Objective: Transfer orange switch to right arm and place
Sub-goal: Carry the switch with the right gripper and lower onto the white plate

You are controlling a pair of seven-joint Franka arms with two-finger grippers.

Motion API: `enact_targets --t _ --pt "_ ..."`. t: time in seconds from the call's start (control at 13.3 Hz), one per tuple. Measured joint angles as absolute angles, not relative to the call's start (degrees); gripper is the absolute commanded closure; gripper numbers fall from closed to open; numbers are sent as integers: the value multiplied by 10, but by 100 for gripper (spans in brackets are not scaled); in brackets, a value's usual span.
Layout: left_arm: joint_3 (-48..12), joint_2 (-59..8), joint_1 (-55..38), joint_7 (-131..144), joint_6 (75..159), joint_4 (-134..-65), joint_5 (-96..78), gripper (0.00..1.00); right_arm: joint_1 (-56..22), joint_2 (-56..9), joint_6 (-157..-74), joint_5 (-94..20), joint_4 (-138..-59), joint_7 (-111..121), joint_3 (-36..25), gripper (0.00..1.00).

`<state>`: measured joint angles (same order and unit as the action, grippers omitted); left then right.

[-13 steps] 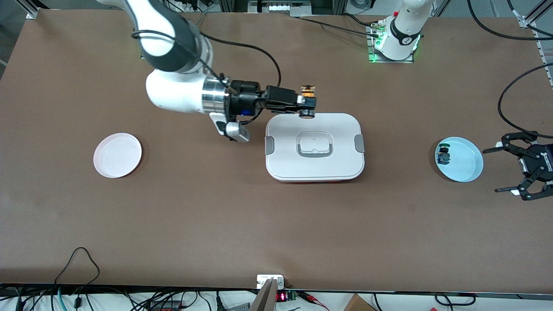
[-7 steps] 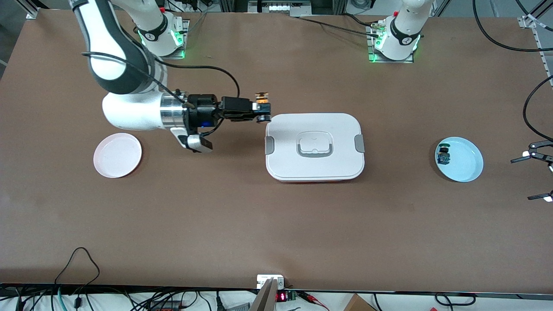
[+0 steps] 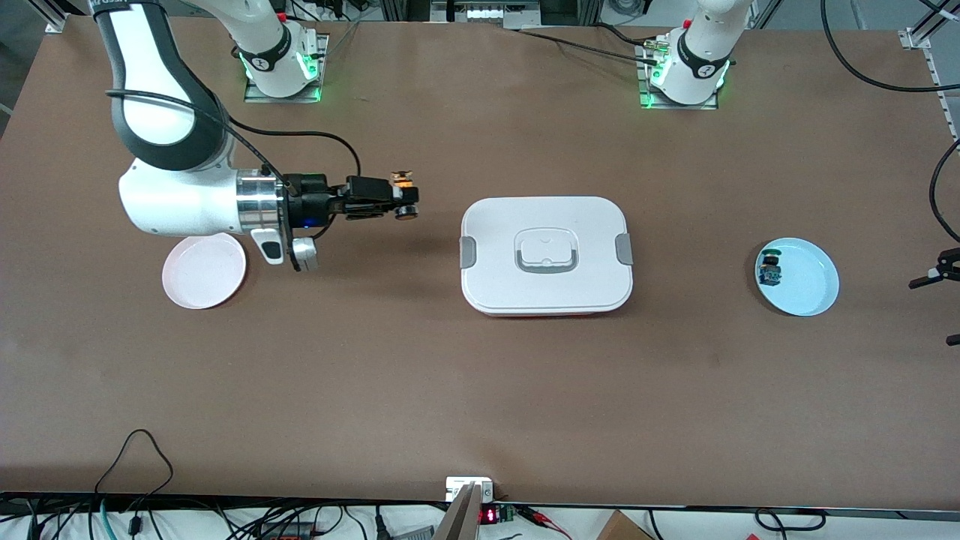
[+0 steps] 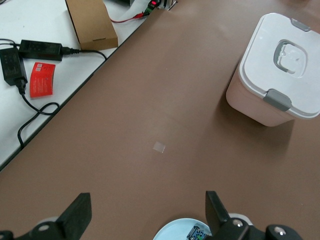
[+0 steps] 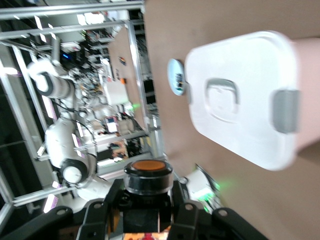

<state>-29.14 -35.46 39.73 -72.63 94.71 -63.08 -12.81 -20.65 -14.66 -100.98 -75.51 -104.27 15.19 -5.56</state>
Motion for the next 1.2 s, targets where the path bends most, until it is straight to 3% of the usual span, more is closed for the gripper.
enact_targets --t 0.22,0.38,0.82,1.2 --pt "-268 -310 308 -623 957 -636 -73 0 -155 -135 -956 -663 -1049 170 -56 100" --pt "-202 -263 231 -533 956 -661 -64 0 -127 -128 -929 -578 -1050 200 -56 100" --pt "-92 -90 164 -284 949 -843 -44 0 -102 -110 -912 -306 -1053 307 -55 100" --pt "-83 -17 109 -71 950 -942 3 0 -35 -108 -926 -128 -1084 453 -57 100"
